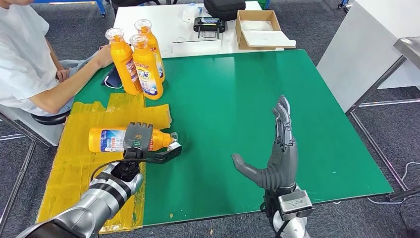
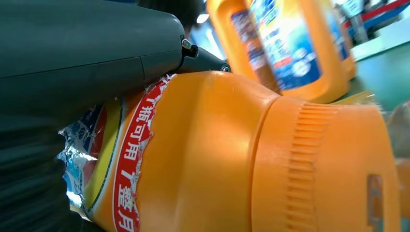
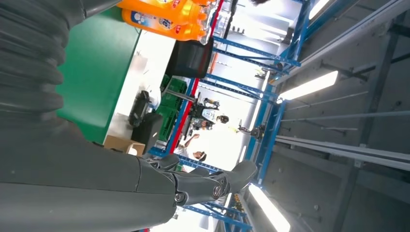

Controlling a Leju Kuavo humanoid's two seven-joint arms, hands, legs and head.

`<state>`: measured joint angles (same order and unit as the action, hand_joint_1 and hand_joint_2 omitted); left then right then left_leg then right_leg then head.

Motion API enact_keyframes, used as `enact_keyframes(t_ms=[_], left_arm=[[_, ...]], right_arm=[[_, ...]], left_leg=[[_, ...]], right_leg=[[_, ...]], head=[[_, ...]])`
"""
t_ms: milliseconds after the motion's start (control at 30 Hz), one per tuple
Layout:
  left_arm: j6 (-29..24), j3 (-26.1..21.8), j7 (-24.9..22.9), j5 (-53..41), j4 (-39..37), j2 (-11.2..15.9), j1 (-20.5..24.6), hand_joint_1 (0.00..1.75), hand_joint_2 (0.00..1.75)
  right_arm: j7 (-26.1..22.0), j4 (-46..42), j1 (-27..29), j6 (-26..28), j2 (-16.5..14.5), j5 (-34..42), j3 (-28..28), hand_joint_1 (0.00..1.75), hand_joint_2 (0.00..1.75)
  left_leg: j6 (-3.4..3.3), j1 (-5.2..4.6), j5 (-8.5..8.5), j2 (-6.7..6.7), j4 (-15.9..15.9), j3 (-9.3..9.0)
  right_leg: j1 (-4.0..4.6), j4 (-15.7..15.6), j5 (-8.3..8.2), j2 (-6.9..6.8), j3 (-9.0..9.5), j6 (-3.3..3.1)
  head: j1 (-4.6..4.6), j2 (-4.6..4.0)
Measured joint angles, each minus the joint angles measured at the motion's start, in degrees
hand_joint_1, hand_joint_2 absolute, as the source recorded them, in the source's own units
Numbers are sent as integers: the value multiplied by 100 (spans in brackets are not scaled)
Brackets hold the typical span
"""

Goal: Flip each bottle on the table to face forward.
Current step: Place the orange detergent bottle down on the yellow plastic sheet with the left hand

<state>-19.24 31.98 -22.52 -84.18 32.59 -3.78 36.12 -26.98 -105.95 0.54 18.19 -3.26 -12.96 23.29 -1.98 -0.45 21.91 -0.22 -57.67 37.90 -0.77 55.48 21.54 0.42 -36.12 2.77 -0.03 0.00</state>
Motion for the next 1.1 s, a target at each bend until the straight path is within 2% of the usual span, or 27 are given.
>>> enact_keyframes(t_ms=[33, 67, 133, 367, 500, 1100], left_arm=[[-51, -119, -8, 21, -60, -15, 9, 46, 175], [-107, -238, -10, 53, -112, -26, 15, 10, 175], [-184, -475, 28, 129, -194, -37, 26, 0, 175], [48, -1086, 560, 538, -373, -75, 165, 0, 175], [133, -1247, 656, 578, -432, -96, 212, 0, 175], [191, -1404, 696, 617, -508, -138, 254, 0, 175]], right_arm=[[1, 10, -14, 3, -3, 4, 11, 0, 175], [1, 21, -26, 8, -6, 8, 20, 0, 175], [2, 44, -40, 16, -11, 20, 32, 0, 175], [9, 120, -92, -1, -17, 121, 42, 0, 175], [22, 145, -121, -34, -17, 137, 42, 0, 175], [27, 191, -172, -48, -17, 138, 46, 0, 175]], left_leg=[[-1, 0, -1, 0, 0, 1], [-1, 0, 0, 1, 0, 1], [0, 0, 0, 2, 0, 1], [0, -1, 1, -3, 0, -1], [1, -1, -1, -3, 0, -3], [2, -1, -2, -4, 0, -11]], right_leg=[[0, 1, 0, 0, 0, 0], [0, 2, 0, 0, 0, 0], [0, 2, 0, 0, 0, 0], [0, 2, 2, -1, 2, -2], [0, 3, 1, -1, 3, -2], [0, 4, 1, -1, 11, -2]], head=[[0, 0], [0, 0], [-1, 0], [0, 0], [-1, 0], [0, 0]])
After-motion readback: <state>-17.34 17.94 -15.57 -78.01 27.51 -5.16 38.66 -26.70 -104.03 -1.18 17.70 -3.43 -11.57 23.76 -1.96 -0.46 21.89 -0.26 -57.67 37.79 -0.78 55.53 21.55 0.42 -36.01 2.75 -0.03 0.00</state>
